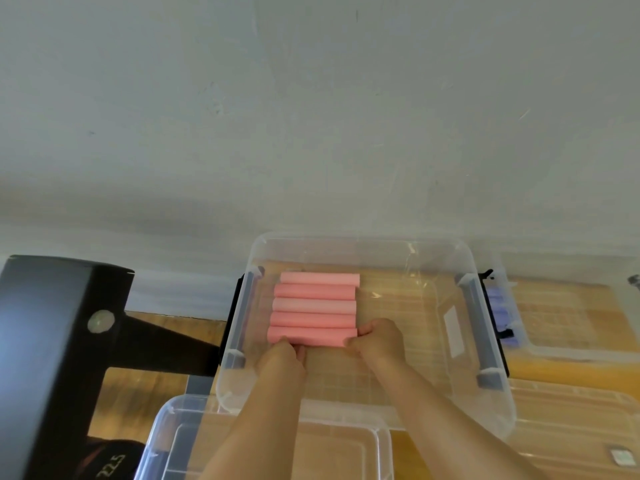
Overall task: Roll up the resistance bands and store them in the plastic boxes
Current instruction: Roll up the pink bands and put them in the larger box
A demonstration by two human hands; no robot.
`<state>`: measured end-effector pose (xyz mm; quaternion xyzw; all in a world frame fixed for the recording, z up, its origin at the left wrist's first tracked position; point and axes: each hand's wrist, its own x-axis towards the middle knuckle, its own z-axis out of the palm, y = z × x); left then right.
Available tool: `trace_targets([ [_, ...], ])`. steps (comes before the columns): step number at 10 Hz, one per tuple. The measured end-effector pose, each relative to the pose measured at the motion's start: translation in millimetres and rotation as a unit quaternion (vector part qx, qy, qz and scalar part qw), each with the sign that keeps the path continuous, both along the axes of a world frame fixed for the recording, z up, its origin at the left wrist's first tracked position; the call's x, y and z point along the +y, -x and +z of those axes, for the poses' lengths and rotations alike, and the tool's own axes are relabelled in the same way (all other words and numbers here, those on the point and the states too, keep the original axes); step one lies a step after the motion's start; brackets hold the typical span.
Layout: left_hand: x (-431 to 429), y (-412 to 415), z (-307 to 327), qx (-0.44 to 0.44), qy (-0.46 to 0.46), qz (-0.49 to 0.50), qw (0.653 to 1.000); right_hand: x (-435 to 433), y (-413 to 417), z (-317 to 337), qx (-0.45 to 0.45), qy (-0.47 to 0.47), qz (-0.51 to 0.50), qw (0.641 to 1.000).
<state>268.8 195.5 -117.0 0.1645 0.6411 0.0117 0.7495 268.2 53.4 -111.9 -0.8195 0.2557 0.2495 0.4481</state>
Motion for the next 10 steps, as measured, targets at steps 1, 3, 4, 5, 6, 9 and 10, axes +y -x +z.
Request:
trace_targets([
  [1, 1.4, 4.8, -1.7, 0.005, -0.022, -0.04, 0.999, -1.3, 0.1, 1.0, 0.002, 0.01, 0.015, 1.0],
  [3, -3.9, 16.5, 9.6, -0.005, -0.111, -0.16, 0.981, -3.5, 1.5, 0.7, -0.01, 0.006, 0.044, 0.999],
  [4, -2.4, 17.5, 20.0, 0.0, -0.118, -0.202, 0.972, -6.0, 2.4, 2.8, -0.019, 0.003, 0.055, 0.998],
  [5, -2.8, 23.1, 36.3, 0.008, -0.118, -0.257, 0.959, -9.4, 4.0, 9.0, -0.032, 0.016, 0.058, 0.998],
  [6, -5.8, 29.9, 52.7, -0.008, -0.139, -0.324, 0.936, -10.9, 10.3, 20.8, -0.067, 0.035, 0.072, 0.995],
  [9, 6.7, 80.6, 98.0, -0.158, -0.628, -0.602, 0.467, 2.2, 56.3, 83.6, -0.293, 0.088, 0.214, 0.928],
  [10, 24.7, 115.0, 114.2, -0.19, -0.689, -0.587, 0.38, 7.9, 89.1, 109.2, -0.349, 0.101, 0.258, 0.895],
])
